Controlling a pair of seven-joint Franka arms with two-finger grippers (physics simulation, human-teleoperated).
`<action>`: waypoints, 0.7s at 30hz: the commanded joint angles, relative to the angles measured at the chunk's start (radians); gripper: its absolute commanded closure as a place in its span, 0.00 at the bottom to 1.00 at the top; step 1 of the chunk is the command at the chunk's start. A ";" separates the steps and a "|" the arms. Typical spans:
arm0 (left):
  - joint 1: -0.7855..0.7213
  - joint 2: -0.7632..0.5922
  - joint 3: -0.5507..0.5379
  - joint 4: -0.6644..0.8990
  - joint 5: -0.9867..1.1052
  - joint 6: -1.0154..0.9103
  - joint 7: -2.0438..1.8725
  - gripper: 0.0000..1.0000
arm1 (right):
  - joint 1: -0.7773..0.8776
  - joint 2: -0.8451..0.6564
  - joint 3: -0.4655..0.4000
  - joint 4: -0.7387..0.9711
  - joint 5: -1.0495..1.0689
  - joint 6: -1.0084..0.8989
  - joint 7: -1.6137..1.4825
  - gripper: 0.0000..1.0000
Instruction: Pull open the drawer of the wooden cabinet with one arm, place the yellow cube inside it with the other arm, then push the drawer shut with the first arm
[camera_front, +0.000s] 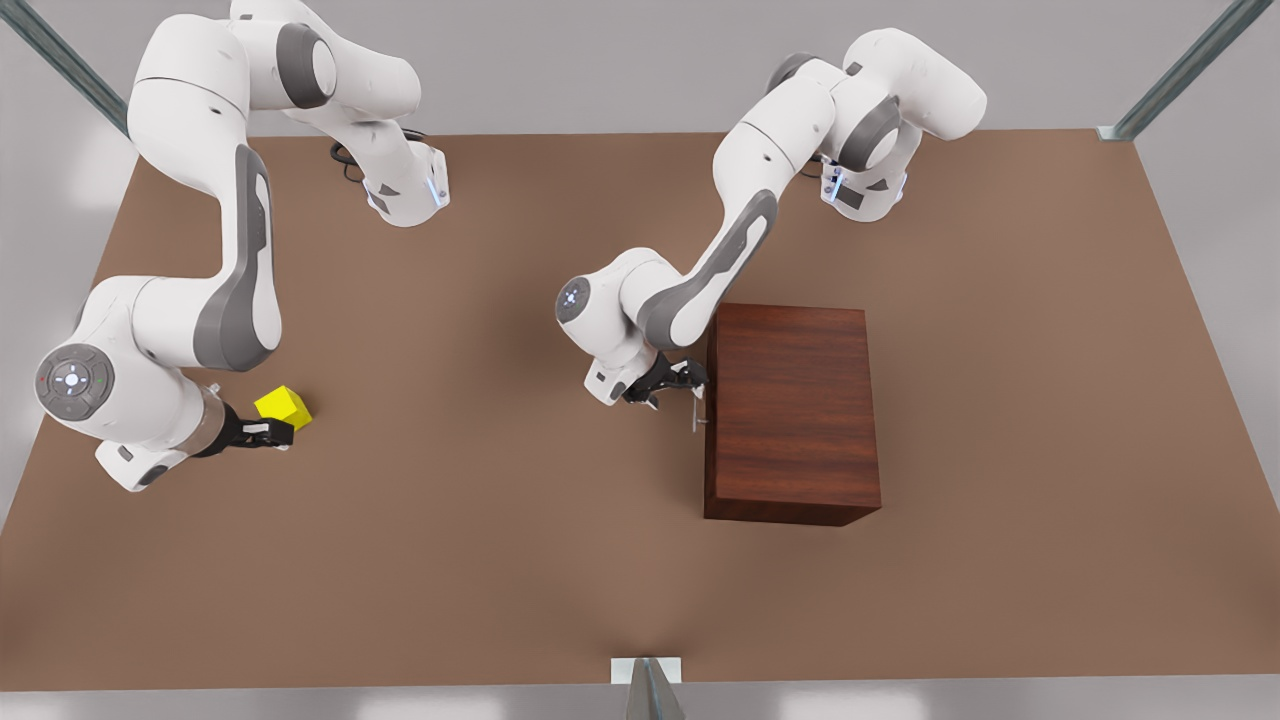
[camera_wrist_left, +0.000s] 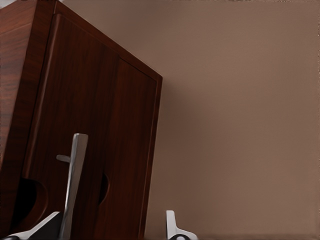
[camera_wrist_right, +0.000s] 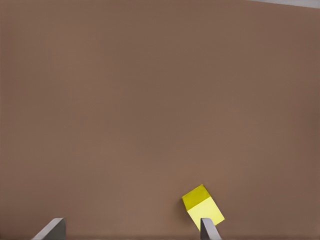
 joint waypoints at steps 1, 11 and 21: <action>-0.002 -0.002 -0.001 0.000 -0.015 0.012 -0.037 0.02 | 0.000 -0.001 0.000 0.001 0.000 0.000 0.000 0.00; -0.011 0.007 -0.003 0.015 -0.023 0.025 -0.095 0.02 | 0.000 -0.001 0.000 0.001 0.000 0.000 -0.002 0.00; -0.019 0.007 -0.009 0.035 -0.038 0.066 -0.146 0.01 | 0.000 -0.001 0.000 0.001 0.000 0.000 0.000 0.00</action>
